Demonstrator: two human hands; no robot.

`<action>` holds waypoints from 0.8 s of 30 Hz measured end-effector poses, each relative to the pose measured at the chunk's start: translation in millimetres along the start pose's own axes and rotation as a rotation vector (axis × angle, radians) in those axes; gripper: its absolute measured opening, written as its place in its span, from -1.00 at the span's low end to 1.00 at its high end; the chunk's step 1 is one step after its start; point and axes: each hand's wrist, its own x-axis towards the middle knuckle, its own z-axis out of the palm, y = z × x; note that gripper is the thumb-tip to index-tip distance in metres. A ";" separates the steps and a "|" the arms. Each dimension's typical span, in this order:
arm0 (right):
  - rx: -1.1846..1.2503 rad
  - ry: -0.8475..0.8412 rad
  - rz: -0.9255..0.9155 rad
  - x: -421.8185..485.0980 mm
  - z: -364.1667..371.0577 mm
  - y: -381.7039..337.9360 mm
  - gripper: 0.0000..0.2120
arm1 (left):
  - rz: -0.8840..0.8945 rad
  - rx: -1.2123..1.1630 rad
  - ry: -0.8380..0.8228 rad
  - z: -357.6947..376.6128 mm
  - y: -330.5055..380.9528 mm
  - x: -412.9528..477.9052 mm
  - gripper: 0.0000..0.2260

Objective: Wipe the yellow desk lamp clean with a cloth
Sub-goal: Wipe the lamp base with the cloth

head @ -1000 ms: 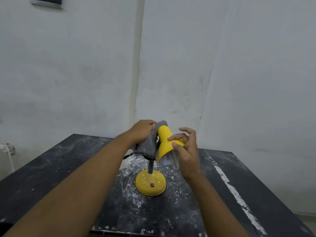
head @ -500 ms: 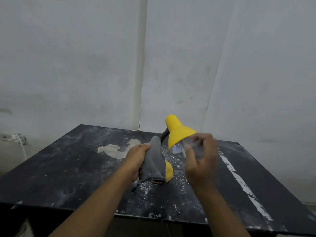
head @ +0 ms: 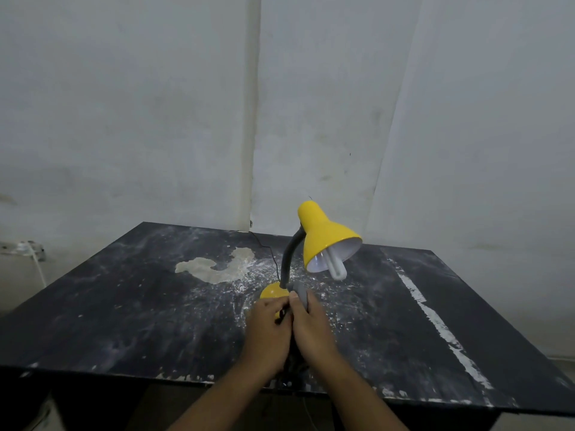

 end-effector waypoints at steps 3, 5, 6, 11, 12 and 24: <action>0.062 0.010 0.028 9.6 -11.9 6.1 -0.75 | 0.080 0.126 -0.106 -5.6 -14.7 10.9 -0.76; 0.041 0.030 0.037 20.5 -20.7 11.3 -0.77 | 0.073 0.011 -0.162 -10.6 -19.7 14.5 -0.78; 0.006 0.027 0.038 26.3 -25.4 12.7 -0.79 | 0.091 -0.002 -0.132 -12.9 -24.2 17.9 -0.78; -0.205 0.002 0.014 57.6 -44.4 20.0 -0.81 | 0.185 0.316 -0.006 -27.3 -60.1 52.4 -0.60; -0.227 0.015 0.015 61.9 -46.9 19.5 -0.72 | 0.201 0.368 -0.012 -28.6 -64.0 59.2 -0.56; -0.518 -0.120 -0.107 155.1 -57.6 69.5 -0.86 | 0.264 0.635 -0.193 -23.4 -99.1 84.1 -0.05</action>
